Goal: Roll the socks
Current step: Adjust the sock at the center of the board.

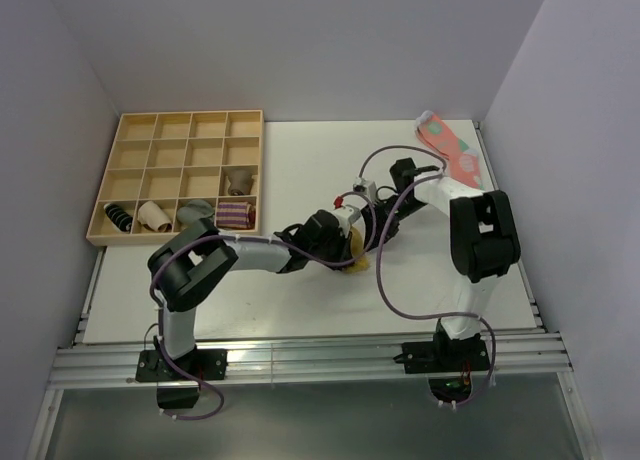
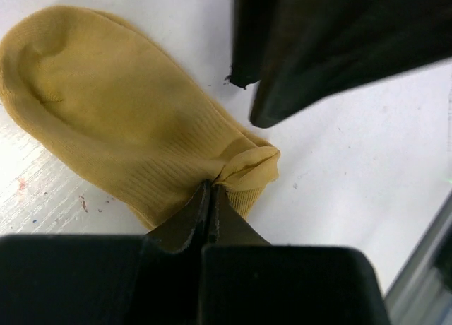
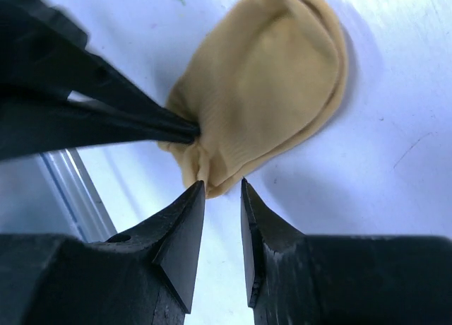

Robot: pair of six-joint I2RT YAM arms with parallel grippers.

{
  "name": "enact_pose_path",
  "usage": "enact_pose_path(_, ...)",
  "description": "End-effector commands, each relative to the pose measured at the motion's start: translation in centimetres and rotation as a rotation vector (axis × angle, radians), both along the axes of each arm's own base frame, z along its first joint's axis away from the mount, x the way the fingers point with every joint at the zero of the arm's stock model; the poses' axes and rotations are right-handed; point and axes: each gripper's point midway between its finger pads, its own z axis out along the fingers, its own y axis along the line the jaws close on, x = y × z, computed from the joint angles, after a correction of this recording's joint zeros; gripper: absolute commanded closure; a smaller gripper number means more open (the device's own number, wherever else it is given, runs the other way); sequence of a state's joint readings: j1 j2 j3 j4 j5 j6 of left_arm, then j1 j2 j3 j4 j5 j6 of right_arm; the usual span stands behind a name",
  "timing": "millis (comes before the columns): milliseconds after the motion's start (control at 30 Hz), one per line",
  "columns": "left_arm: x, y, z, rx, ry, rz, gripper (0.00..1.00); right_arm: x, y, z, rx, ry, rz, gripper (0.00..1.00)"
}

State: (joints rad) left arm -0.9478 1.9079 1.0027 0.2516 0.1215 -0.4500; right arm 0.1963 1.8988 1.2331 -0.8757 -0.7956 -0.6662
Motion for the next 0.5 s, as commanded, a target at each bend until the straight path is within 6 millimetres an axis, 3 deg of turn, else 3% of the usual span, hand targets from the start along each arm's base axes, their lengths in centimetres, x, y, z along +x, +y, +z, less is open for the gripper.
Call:
enact_pose_path(0,-2.0,1.7,-2.7,0.064,0.204,-0.023,1.00,1.2,0.7,2.1,0.063,-0.167,0.011,0.66)
enact_pose_path(233,-1.1,2.8,-2.9,0.038,0.348,-0.009,1.00,0.1,0.6,3.8,0.113,-0.328,0.067,0.66)
enact_pose_path(467,-1.1,3.3,-3.4,0.063,0.455,-0.023,1.00,-1.8,-0.1,3.6,0.065,-0.467,0.173,0.66)
